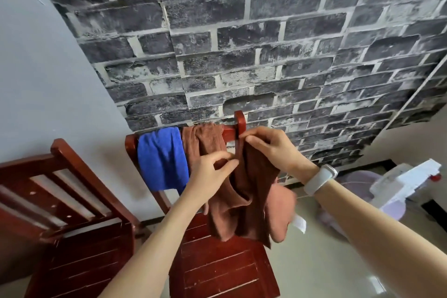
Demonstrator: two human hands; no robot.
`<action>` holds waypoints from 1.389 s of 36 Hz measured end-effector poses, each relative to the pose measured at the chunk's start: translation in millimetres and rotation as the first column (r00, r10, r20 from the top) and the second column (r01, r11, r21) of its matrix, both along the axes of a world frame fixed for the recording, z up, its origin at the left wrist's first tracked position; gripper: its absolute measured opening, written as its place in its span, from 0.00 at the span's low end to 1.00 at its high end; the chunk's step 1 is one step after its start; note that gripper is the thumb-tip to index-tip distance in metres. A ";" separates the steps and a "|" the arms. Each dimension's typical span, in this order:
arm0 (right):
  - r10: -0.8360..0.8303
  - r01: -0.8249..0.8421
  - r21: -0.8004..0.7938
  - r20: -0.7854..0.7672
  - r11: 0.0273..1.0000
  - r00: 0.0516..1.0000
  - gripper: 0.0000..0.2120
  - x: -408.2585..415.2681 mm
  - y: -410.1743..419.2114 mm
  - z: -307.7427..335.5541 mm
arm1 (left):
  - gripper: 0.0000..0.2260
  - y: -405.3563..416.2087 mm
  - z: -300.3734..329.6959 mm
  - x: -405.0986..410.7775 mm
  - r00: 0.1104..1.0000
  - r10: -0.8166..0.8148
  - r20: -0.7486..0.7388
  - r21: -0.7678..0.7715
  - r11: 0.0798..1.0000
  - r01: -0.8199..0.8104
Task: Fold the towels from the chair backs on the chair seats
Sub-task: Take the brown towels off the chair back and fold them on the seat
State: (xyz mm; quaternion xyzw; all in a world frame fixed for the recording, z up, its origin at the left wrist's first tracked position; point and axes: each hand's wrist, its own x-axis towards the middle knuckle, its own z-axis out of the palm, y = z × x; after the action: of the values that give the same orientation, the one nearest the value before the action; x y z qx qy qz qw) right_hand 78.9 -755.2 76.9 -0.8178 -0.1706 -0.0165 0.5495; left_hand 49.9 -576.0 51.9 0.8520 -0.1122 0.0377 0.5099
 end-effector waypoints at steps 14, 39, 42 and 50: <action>-0.067 0.287 0.185 -0.723 0.940 0.687 0.26 -35.0 -29.5 -86.2 | 0.03 -24.1 -2.8 -0.8 0.998 0.051 -0.023 -0.039 0.998 -0.052; -0.479 0.702 0.302 -0.557 0.645 0.679 0.10 -9.6 -89.7 -65.8 | 0.10 80.0 -37.0 0.5 0.857 0.348 -0.380 -0.379 0.787 -0.487; -0.465 0.689 0.300 -0.557 0.660 0.688 0.12 -14.3 -99.4 -70.0 | 0.09 86.9 -43.7 -0.4 0.865 0.338 -0.372 -0.335 0.820 -0.464; -0.615 0.640 -0.021 -0.301 0.768 0.729 0.07 -17.7 -108.6 -70.5 | 0.08 92.1 -42.1 4.8 0.933 0.320 -0.166 0.019 0.947 -0.322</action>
State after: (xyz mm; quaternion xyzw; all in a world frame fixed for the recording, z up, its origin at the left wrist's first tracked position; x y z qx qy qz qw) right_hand 61.2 -863.8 6.3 -0.7965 0.1992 -0.0883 0.5640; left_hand 54.7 -483.9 9.7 0.8567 0.0716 0.0492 0.5084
